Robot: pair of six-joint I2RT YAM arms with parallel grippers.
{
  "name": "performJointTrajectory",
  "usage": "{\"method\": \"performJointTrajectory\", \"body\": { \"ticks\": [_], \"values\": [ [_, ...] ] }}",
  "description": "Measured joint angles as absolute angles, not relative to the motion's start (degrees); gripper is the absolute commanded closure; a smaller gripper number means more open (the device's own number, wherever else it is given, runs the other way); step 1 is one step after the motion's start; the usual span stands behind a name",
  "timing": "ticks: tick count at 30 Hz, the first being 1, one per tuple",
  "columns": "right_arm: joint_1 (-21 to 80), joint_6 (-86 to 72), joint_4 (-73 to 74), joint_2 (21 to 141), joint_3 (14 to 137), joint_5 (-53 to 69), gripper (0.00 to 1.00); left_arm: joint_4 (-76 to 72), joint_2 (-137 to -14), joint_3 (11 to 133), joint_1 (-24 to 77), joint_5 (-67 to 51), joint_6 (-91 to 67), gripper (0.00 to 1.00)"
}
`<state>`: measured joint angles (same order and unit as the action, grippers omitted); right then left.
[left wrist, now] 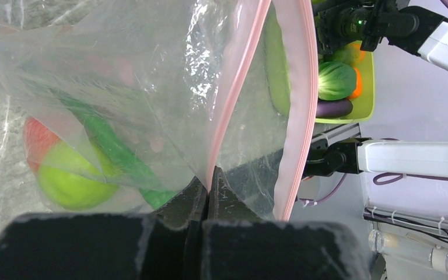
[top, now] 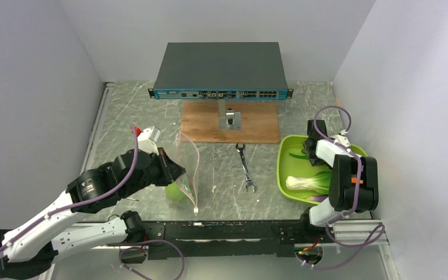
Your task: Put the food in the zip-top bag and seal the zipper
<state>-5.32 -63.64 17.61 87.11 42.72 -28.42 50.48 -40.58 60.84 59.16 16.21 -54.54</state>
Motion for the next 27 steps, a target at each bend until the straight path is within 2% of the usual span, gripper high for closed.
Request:
{"method": "performJointTrajectory", "body": {
  "ticks": [5,9,11,17,23,24,27],
  "values": [
    [-5.45,-64.58,18.15,88.55,44.29,-26.83,0.57,50.50,-39.88,60.84,59.16,16.23,-54.52,1.00],
    [-5.63,-65.06,18.37,86.94,43.31,-23.92,0.74,50.59,-39.31,60.84,59.16,16.25,-54.52,1.00],
    [-5.61,-65.08,19.20,85.10,42.15,-22.31,0.79,50.61,-39.35,60.84,59.16,16.25,-54.50,1.00],
    [-5.37,-64.14,21.98,77.41,37.36,-15.70,0.83,50.37,-39.64,60.75,59.16,16.14,-54.30,1.00],
    [-2.81,-60.62,20.91,66.22,30.24,-9.50,0.77,50.17,-39.59,60.10,59.16,15.75,-54.30,1.00],
    [-2.37,-59.99,21.02,64.95,29.69,-8.95,0.78,50.17,-39.55,60.05,59.16,15.75,-54.30,1.00],
    [-1.08,-57.89,21.58,60.64,28.53,-8.34,0.94,49.67,-38.98,59.29,59.16,15.73,-54.33,1.00]
  ]
}}
